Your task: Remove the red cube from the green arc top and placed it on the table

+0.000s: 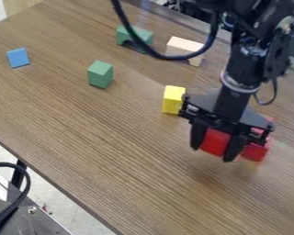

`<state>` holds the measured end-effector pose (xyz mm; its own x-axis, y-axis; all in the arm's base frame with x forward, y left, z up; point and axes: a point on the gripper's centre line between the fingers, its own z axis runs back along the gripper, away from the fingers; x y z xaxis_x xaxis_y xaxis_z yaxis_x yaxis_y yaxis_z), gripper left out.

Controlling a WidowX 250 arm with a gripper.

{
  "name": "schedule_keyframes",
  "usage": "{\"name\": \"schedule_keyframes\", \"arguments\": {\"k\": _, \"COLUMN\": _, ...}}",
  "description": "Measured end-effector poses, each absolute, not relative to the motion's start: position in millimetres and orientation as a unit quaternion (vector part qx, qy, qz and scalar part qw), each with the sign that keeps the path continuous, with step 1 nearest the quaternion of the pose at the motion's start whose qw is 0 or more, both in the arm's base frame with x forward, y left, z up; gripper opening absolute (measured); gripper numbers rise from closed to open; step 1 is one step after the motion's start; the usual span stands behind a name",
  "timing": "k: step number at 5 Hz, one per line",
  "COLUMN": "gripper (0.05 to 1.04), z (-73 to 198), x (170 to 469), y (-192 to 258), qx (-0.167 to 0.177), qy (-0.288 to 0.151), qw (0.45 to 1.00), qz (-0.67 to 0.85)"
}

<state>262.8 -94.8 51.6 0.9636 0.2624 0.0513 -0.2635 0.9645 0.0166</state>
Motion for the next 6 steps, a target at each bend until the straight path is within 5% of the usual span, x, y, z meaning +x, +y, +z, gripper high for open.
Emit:
{"name": "schedule_keyframes", "arguments": {"k": 3, "gripper": 0.589, "z": 24, "x": 248, "y": -73, "qx": 0.016, "qy": 0.004, "qw": 0.987, "qz": 0.158}}
{"name": "schedule_keyframes", "arguments": {"k": 4, "gripper": 0.658, "z": 22, "x": 246, "y": -71, "qx": 0.021, "qy": 0.006, "qw": 0.988, "qz": 0.154}}
{"name": "schedule_keyframes", "arguments": {"k": 5, "gripper": 0.95, "z": 21, "x": 243, "y": -69, "qx": 0.025, "qy": 0.008, "qw": 0.987, "qz": 0.161}}
{"name": "schedule_keyframes", "arguments": {"k": 6, "gripper": 1.0, "z": 43, "x": 246, "y": -72, "qx": 0.012, "qy": -0.017, "qw": 0.987, "qz": 0.161}}
